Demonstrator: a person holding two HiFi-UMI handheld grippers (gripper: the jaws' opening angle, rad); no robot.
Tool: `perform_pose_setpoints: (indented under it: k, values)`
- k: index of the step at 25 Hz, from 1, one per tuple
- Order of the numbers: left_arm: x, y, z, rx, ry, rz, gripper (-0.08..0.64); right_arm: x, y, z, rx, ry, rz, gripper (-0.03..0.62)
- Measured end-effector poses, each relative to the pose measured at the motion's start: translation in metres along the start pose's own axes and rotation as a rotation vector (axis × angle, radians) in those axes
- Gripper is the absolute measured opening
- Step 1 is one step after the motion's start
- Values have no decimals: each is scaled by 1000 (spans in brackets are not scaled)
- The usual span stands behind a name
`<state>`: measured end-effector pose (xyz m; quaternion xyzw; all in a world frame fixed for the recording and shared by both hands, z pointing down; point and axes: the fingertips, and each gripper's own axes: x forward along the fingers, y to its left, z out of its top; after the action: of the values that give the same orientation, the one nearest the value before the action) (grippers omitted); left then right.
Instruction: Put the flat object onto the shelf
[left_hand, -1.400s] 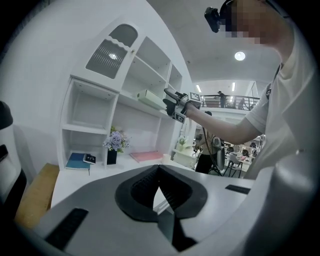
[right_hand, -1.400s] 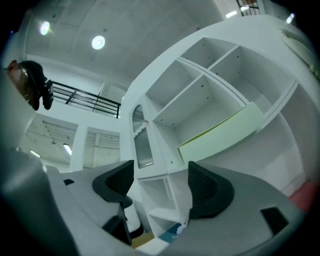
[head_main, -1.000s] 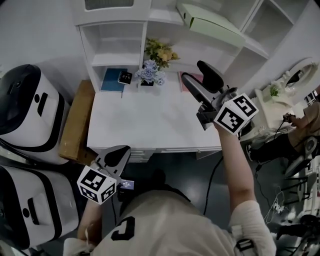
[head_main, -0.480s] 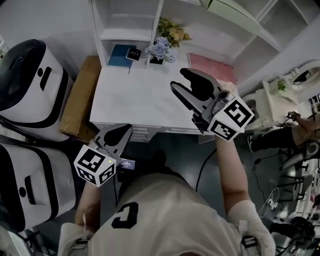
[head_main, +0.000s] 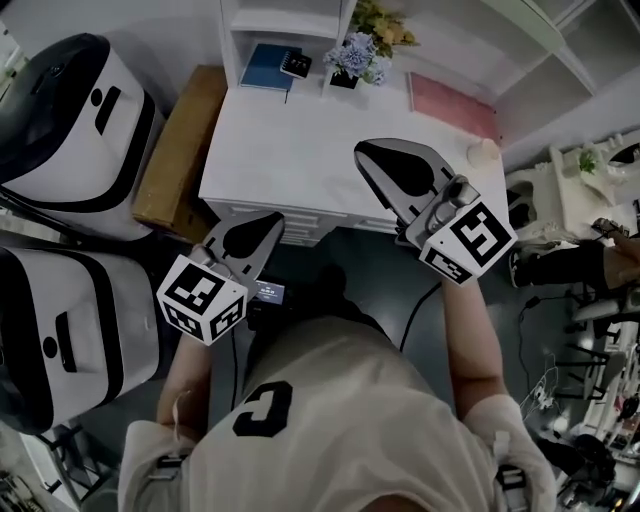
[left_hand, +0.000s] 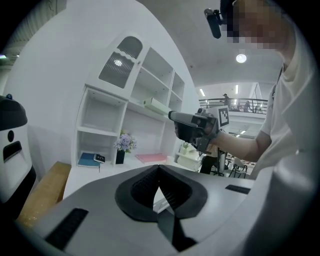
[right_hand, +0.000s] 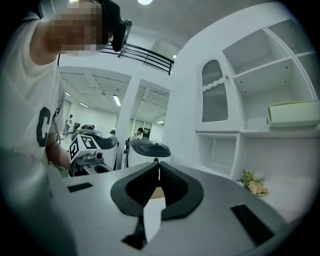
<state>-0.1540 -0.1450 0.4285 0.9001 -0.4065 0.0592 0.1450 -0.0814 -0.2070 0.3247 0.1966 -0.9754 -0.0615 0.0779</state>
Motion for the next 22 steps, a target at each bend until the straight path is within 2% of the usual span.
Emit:
perform_pose_setpoints:
  k: [7, 12, 22]
  values:
    - [-3, -4, -17, -34, 19, -15, 14, -1, 23, -16, 58, 32, 43, 23]
    - [1, -12, -23, -36, 22, -40, 14, -10, 30, -25, 39, 62, 31, 23]
    - [26, -45, -11, 23, 42, -67, 14, -56, 16, -22, 62, -16, -17, 23]
